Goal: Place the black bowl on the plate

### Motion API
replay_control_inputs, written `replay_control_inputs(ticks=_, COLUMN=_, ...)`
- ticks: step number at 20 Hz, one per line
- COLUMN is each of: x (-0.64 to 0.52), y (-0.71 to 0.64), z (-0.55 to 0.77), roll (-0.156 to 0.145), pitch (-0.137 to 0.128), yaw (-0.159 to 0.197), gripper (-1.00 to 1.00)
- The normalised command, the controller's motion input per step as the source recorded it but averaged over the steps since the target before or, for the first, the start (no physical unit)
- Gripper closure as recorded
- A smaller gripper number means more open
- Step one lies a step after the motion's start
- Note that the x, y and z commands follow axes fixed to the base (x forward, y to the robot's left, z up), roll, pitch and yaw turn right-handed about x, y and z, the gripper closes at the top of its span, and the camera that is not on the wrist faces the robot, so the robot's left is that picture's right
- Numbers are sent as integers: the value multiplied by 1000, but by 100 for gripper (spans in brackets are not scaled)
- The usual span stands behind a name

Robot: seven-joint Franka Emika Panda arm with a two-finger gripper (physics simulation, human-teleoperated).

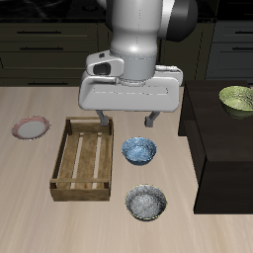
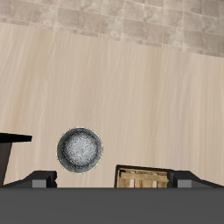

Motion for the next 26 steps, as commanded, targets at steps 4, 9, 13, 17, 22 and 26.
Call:
replay_control_inputs(ticks=4, x=76, y=46, z=-367, roll=-17, pitch=50, yaw=77, gripper=-100)
replay_control_inputs(ticks=9, x=172, y=-47, z=-330, roll=-13, pitch=25, yaw=94, gripper=-100)
replay_control_inputs(ticks=13, x=185, y=-202, z=-260, roll=-22, pitch=28, yaw=45, gripper=-100)
replay_control_inputs(ticks=17, x=34, y=-50, z=-95, roll=-7, pitch=9, yaw=1, gripper=-100)
replay_control_inputs(ticks=22, x=-10, y=105, z=-275, roll=20, pitch=28, yaw=-6, gripper=-100)
replay_control_inputs(ticks=26, x=-2, y=107, z=-299, roll=10, pitch=24, yaw=5, gripper=-100)
